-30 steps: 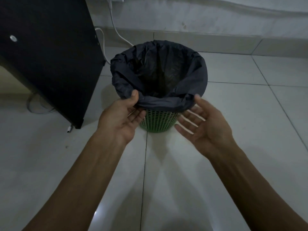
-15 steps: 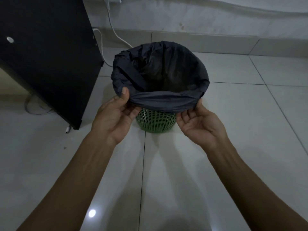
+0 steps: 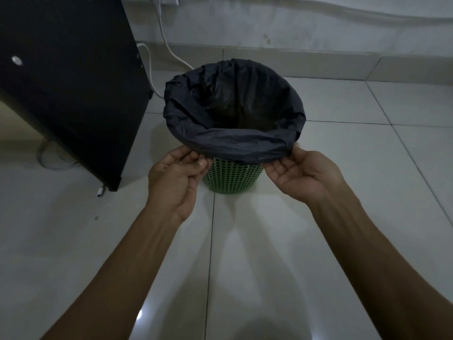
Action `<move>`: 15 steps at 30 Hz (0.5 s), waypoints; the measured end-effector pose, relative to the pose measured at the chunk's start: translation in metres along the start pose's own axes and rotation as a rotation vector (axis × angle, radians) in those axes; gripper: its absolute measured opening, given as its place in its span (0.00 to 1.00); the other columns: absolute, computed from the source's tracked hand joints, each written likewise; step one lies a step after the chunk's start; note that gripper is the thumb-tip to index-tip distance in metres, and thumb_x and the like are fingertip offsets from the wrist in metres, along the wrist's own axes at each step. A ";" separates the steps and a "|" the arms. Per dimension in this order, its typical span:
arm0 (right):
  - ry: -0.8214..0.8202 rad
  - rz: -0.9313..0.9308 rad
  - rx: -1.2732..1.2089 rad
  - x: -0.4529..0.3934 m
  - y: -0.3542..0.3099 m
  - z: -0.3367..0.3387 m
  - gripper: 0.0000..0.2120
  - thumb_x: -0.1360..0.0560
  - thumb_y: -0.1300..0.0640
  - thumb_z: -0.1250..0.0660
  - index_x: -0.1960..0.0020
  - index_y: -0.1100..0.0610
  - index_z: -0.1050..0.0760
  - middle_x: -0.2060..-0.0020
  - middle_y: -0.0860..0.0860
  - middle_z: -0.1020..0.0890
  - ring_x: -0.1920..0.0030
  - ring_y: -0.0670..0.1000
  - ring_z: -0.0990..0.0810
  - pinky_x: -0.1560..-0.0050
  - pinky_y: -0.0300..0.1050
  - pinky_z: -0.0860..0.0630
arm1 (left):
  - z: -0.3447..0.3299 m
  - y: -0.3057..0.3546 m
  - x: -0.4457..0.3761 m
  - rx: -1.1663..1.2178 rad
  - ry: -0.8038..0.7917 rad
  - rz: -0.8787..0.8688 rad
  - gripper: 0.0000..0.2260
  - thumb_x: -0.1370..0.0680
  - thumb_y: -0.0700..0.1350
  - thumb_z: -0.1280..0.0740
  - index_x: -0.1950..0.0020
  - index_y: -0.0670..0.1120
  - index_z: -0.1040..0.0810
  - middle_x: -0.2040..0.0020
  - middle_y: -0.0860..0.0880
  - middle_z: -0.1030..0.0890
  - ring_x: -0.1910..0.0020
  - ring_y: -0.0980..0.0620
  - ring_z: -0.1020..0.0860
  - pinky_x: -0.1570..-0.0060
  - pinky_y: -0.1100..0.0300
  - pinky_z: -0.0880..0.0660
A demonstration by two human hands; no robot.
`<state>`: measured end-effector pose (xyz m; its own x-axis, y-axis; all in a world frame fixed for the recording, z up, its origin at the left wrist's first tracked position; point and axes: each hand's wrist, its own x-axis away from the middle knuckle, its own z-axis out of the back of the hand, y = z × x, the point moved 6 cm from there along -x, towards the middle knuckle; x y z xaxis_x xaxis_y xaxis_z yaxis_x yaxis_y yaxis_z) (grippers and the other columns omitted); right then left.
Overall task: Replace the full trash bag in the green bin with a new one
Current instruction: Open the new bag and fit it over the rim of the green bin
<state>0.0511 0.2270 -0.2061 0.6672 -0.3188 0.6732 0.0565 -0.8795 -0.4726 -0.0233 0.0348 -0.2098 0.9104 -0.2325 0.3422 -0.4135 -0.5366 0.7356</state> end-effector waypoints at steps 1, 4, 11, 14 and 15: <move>-0.003 0.000 0.007 0.000 0.001 -0.001 0.14 0.17 0.56 0.45 0.41 0.58 0.22 0.57 0.57 0.16 0.55 0.55 0.17 0.54 0.51 0.22 | 0.001 -0.002 0.003 -0.046 0.067 -0.001 0.14 0.27 0.23 0.38 0.48 0.37 0.23 0.57 0.43 0.21 0.59 0.51 0.20 0.53 0.60 0.19; -0.018 0.000 0.034 -0.003 0.006 -0.004 0.13 0.17 0.55 0.43 0.41 0.58 0.22 0.59 0.55 0.15 0.55 0.53 0.17 0.54 0.50 0.22 | 0.007 -0.007 0.023 -0.139 0.350 0.011 0.07 0.26 0.28 0.36 0.54 0.39 0.23 0.62 0.44 0.22 0.63 0.50 0.22 0.61 0.59 0.19; -0.052 0.051 0.060 -0.011 0.010 -0.002 0.16 0.18 0.55 0.42 0.33 0.55 0.25 0.49 0.54 0.16 0.53 0.52 0.17 0.56 0.46 0.18 | -0.046 -0.030 0.048 -0.174 0.200 0.105 0.10 0.29 0.46 0.25 0.59 0.40 0.20 0.64 0.46 0.17 0.64 0.50 0.19 0.61 0.57 0.19; -0.077 0.034 0.023 -0.011 0.012 0.000 0.15 0.18 0.55 0.42 0.35 0.55 0.24 0.51 0.55 0.15 0.53 0.53 0.16 0.54 0.47 0.18 | -0.044 -0.028 0.043 -0.148 0.164 0.015 0.04 0.27 0.36 0.27 0.59 0.37 0.21 0.64 0.46 0.17 0.65 0.51 0.19 0.58 0.59 0.19; -0.086 0.019 0.009 -0.010 0.012 0.000 0.14 0.18 0.55 0.41 0.36 0.56 0.23 0.52 0.55 0.15 0.54 0.53 0.16 0.55 0.47 0.18 | -0.041 -0.030 0.042 -0.129 0.128 0.003 0.03 0.27 0.35 0.28 0.58 0.36 0.21 0.63 0.45 0.17 0.64 0.51 0.18 0.57 0.59 0.19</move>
<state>0.0450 0.2200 -0.2186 0.7297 -0.3038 0.6126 0.0497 -0.8700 -0.4906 0.0272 0.0744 -0.1931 0.9036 -0.1239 0.4102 -0.4218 -0.4254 0.8007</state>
